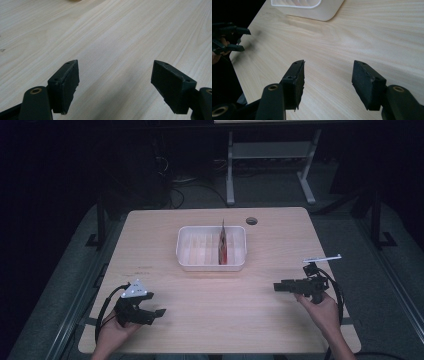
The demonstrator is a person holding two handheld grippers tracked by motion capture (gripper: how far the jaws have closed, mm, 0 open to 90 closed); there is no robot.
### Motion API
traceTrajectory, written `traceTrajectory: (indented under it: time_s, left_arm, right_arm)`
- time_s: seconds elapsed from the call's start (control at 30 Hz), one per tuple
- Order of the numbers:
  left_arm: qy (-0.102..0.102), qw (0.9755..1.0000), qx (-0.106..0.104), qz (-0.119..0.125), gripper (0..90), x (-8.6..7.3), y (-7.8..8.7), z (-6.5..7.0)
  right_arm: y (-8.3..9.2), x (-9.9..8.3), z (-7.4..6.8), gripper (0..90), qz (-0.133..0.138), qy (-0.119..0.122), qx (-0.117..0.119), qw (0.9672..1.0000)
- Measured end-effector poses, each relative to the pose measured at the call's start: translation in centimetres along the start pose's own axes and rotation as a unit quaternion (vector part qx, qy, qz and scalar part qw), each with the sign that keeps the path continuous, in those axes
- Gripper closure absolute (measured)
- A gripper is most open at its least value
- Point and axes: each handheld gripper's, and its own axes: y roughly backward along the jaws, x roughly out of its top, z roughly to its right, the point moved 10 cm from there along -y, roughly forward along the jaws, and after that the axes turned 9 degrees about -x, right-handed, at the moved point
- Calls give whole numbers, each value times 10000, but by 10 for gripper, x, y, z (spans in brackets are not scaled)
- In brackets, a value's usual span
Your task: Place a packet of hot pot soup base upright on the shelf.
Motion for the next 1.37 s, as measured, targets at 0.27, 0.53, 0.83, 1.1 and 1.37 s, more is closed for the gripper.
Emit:
traceTrajectory:
  time_s: [0.27,0.53,0.83,1.1,1.37]
  left_arm:
    - [-34,10000,-6,-6,221,1,0,1]
    - [-31,10000,-4,7,220,0,2,2]
    - [-39,10000,-26,13,219,1,0,4]
    - [-55,9999,-111,29,216,1,-1,6]
    - [-119,9998,-165,11,216,2,-2,8]
  right_arm:
    - [2,-14,-1,424,-23,60,39,10000]
    - [4,-27,0,434,11,113,49,9999]
    - [1,-45,-2,441,-27,138,76,9999]
    - [3,-58,-7,428,3,335,-1,9994]
    - [11,-62,-18,412,217,474,-3,9986]
